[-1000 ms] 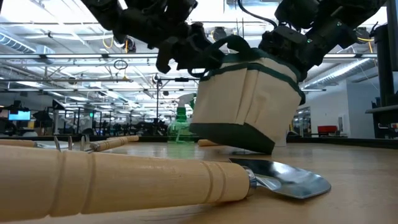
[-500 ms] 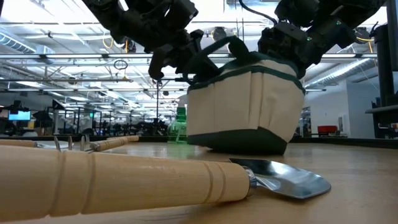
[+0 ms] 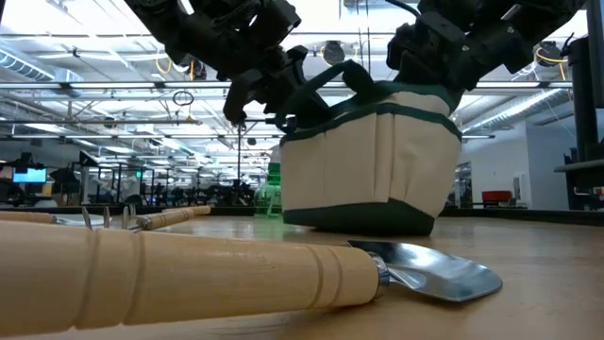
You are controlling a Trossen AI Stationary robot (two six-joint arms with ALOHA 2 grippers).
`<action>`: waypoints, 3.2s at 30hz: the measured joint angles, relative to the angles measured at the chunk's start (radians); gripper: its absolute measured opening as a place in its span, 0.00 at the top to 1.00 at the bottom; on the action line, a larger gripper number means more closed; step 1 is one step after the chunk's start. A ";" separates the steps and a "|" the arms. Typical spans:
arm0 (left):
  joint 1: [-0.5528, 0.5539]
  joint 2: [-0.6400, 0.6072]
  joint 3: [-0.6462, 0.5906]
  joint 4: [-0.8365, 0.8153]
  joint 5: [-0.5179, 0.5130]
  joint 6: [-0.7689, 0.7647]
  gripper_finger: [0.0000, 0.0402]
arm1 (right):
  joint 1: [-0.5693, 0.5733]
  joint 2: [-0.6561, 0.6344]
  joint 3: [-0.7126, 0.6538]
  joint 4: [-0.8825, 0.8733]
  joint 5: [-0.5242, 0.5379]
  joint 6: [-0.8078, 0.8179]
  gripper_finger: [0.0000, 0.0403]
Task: Pick & Place Garden tools in Gardening bag
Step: Put the top brown hand rake into the gardening bag
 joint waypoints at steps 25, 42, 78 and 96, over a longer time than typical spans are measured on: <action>-0.038 -0.003 0.000 -0.027 -0.043 -0.106 0.93 | 0.000 -0.079 0.000 0.007 0.000 -0.044 0.61; -0.080 -0.004 0.000 -0.026 -0.090 -0.163 0.68 | 0.000 -0.107 0.000 -0.002 -0.183 -0.092 0.59; -0.062 -0.266 0.009 -0.390 -0.314 -0.718 0.46 | 0.000 -0.107 0.000 0.037 -0.149 -0.182 0.46; 0.179 -0.266 0.009 -0.655 -0.313 -0.798 0.46 | 0.000 -0.107 0.000 0.037 -0.149 -0.182 0.47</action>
